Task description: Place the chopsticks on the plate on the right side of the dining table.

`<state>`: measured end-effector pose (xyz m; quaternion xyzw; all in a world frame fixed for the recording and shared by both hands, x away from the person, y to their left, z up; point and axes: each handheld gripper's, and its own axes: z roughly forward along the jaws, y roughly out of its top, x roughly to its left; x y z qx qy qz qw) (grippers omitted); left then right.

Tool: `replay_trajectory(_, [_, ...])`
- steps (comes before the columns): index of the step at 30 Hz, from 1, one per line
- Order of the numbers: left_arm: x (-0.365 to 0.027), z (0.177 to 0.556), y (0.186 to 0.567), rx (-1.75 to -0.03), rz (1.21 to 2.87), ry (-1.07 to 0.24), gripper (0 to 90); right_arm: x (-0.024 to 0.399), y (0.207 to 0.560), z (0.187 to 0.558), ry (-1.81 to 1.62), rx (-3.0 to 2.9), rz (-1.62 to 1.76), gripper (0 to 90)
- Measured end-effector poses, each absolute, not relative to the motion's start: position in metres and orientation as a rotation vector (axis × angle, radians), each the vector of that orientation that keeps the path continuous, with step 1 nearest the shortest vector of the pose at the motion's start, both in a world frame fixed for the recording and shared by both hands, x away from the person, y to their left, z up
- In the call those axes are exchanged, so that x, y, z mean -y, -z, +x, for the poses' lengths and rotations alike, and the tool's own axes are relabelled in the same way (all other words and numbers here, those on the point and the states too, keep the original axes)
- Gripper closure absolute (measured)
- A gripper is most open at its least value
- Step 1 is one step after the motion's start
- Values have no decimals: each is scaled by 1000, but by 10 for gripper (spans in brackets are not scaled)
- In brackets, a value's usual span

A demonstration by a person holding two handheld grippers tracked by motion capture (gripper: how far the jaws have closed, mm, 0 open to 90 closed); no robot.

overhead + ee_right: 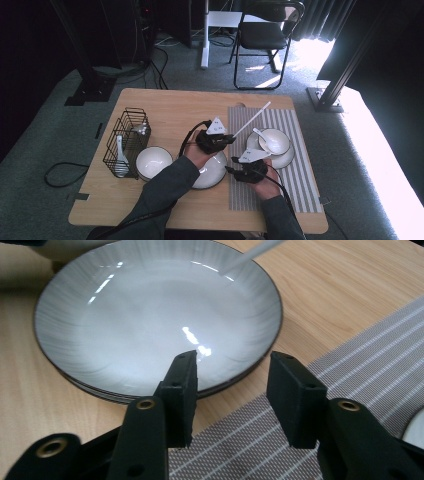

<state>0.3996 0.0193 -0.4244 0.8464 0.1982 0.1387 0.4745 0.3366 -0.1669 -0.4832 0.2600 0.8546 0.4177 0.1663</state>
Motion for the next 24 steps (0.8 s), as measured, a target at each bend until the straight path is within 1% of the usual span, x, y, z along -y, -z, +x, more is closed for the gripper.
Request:
replay_trajectory(7, [-17, 405, 425, -492, 2079, -342, 867, 171, 487, 336, -1158, -2407, 784, 481])
replay_trajectory(24, [-4, 416, 430, -493, 2116, -356, 866, 190, 501, 324, -1120, -2380, 841, 435])
